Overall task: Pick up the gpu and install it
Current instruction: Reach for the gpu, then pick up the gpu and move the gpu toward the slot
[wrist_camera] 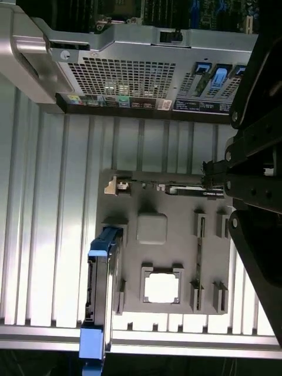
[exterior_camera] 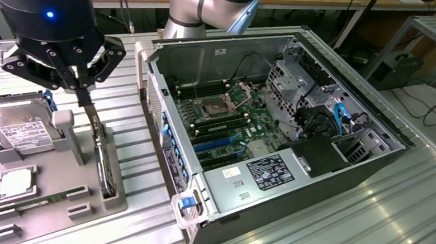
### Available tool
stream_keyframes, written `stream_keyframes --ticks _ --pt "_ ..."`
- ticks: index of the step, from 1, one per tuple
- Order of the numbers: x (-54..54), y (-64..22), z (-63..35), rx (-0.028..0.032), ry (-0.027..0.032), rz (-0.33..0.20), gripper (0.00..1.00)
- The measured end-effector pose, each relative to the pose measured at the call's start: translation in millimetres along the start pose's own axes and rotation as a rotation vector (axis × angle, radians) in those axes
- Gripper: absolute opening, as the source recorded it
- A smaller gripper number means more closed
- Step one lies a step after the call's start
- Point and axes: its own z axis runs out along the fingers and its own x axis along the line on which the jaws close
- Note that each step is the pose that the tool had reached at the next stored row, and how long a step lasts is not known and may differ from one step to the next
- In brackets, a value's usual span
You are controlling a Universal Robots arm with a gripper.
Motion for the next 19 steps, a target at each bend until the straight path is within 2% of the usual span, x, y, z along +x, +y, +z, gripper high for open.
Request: stream_keyframes --ticks 5,19 --pt "10.8 -0.5 0.1 -0.0004 0.0 -0.002 0.11" --pt "11.1 -4.3 -0.2 -0.0004 0.0001 -0.003 0.11"
